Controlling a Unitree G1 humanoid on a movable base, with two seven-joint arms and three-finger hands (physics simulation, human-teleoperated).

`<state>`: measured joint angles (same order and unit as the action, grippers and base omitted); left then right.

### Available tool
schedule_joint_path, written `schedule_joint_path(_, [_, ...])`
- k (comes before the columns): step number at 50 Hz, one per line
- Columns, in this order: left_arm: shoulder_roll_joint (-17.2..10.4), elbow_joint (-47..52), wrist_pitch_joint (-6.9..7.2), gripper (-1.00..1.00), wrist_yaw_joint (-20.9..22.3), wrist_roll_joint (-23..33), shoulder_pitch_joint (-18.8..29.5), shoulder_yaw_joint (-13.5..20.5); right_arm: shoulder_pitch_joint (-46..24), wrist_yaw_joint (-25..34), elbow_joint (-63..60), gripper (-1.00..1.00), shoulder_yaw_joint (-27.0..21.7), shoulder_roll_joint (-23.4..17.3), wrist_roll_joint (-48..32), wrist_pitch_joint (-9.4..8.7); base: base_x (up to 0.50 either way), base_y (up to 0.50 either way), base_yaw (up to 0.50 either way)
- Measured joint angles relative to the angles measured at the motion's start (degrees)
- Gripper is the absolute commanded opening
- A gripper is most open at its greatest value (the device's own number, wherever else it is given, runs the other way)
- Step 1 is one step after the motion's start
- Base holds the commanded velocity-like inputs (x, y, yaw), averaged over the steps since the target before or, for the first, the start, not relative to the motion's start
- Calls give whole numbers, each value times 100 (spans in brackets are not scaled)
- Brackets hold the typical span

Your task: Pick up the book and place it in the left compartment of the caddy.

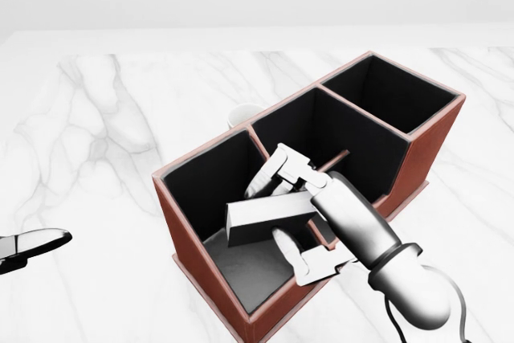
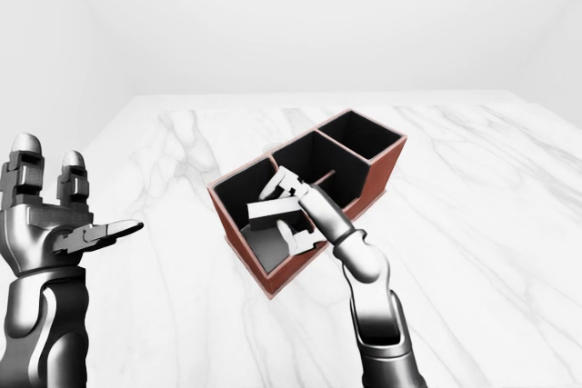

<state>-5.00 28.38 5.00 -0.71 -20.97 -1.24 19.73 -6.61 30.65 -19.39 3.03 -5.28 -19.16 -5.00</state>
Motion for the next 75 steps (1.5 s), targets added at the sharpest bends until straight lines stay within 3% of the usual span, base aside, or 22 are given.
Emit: schedule_joint_path(75, [-17,-49,0,100,-12,-30,14,23,-124,-447,1560,-100,199,253,-305,0,0,0,0])
